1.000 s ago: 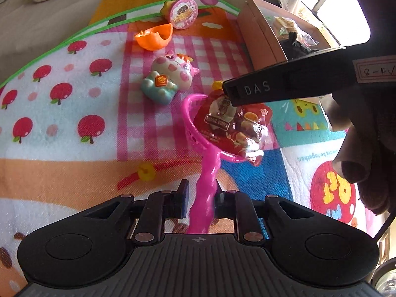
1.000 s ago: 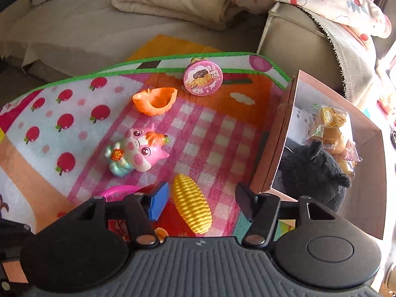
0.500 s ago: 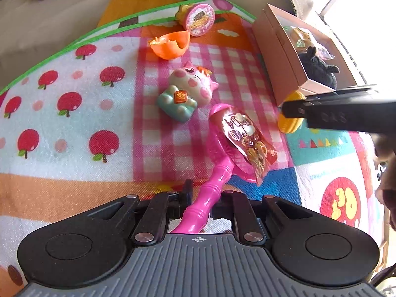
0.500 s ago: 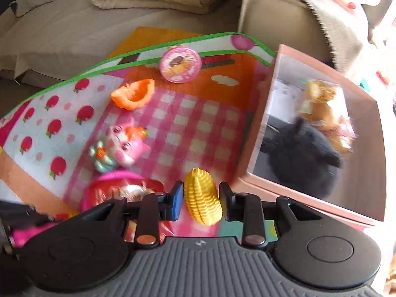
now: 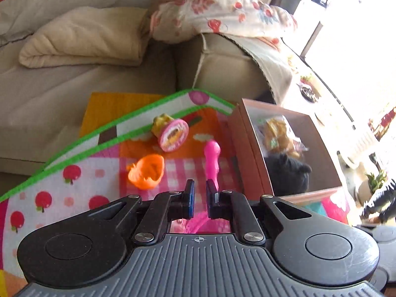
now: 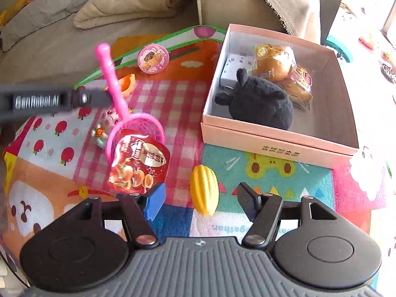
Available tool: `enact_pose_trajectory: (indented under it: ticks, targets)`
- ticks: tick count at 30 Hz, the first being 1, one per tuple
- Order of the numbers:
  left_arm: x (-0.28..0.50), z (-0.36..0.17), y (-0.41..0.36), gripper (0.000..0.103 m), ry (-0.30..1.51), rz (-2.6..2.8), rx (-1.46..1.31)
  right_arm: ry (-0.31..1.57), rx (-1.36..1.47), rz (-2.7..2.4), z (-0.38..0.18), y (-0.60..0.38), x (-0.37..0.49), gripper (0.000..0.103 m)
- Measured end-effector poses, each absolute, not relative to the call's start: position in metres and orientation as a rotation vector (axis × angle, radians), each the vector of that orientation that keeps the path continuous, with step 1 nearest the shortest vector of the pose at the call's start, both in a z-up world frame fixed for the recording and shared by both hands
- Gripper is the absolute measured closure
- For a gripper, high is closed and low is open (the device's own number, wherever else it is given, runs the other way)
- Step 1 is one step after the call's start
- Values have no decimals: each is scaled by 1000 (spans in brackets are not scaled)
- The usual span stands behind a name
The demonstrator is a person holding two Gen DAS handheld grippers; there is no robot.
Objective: Organize objects
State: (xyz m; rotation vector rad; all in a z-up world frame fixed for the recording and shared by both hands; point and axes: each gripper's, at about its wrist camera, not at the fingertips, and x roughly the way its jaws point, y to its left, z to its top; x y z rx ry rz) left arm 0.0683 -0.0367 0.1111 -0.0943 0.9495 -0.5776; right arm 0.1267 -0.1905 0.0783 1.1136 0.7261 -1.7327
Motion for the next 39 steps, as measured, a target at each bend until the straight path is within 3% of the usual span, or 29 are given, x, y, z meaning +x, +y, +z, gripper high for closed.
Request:
enact_pose_trajectory:
  ticks: [3,8,11,13,21,22,24,32,39]
  targets:
    - [80,121,-27,91,927,-533,-154,766,1085,-1736,73,-188,128,31]
    - [69,113,3,91,951,-400,-162,762,1100,-1725,64,-185,128,29]
    - [50,94,21,91,1022,-358,-152,756,1072,-1676,60,-188,139,15]
    - [33,80,32,91,1071,-339,-137,786,998,-1629,56,-196,153,13]
    - [-34,43,46,87,1224,-346,-99,1000,832,-1497,15,-249,196,14]
    - [-40,41,44,87,1234,-360,-89,1005,835,-1501,13,-251,196,27]
    - [-50,37,37,87,1252,-394,-71,981,842,-1491,19,-250,195,27]
    - [-68,37,-26,87,1290,-536,-128,917,880,-1645,67,-164,157,27]
    - [-53,57,-109,87,1274,-504,-221,925,1107,-1786,67,-79,92,27]
